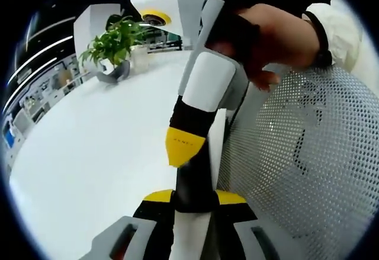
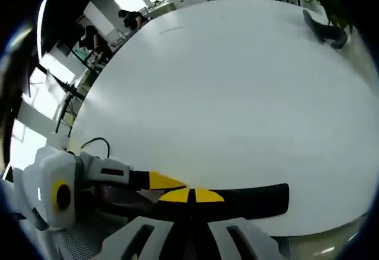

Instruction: Press the specified remote control buttons in sequence, fully releasing each button before pressing the next.

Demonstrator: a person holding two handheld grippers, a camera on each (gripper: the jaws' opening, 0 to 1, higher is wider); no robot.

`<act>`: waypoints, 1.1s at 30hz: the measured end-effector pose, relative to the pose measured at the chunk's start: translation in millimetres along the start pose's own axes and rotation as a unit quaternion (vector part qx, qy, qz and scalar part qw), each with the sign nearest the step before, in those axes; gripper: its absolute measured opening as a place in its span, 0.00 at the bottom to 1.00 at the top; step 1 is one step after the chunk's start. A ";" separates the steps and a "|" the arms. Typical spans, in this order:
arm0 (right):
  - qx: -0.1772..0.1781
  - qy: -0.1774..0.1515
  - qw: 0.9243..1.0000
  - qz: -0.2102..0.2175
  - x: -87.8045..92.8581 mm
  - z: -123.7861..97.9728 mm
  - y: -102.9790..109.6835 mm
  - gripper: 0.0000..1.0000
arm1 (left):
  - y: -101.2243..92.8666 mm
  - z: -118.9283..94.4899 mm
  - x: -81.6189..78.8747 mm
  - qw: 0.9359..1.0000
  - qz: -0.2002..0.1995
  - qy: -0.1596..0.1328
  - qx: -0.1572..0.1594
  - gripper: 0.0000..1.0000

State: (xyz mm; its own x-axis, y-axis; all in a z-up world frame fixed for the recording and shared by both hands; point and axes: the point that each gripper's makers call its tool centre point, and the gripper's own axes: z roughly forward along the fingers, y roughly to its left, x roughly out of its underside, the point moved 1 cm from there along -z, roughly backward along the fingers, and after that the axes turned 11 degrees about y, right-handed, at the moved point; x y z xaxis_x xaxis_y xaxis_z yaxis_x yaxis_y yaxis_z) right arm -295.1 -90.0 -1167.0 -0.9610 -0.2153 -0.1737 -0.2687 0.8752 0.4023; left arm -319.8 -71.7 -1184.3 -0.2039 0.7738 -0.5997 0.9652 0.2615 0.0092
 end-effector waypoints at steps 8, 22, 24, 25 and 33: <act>-0.006 0.043 0.999 0.021 13.9 4.7 1.8 0.00 | -0.2 -0.1 -0.6 1.000 0.003 0.003 0.002 0.25; 0.028 0.028 0.998 0.045 17.3 0.6 -5.8 0.00 | -0.3 -0.3 -0.6 1.000 0.003 -0.001 0.000 0.25; 0.034 0.024 0.998 0.052 17.8 -0.4 -10.0 0.00 | -0.3 0.0 -0.7 1.000 0.003 0.000 0.000 0.25; 0.033 0.023 0.998 0.054 17.7 -0.5 -10.2 0.00 | -0.5 -0.3 -0.8 1.000 0.003 0.000 0.001 0.25; 0.028 0.028 0.998 0.054 16.6 0.7 -10.0 0.00 | -0.2 0.3 -0.5 1.000 0.007 -0.001 0.003 0.24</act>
State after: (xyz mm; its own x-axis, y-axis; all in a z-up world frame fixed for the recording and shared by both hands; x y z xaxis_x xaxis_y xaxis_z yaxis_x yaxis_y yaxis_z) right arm -308.3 -102.0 -1174.6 -0.9867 -0.1415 -0.0802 -0.1611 0.9173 0.3640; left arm -319.8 -72.3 -1184.3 -0.1908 0.7761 -0.6011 0.9687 0.2478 0.0123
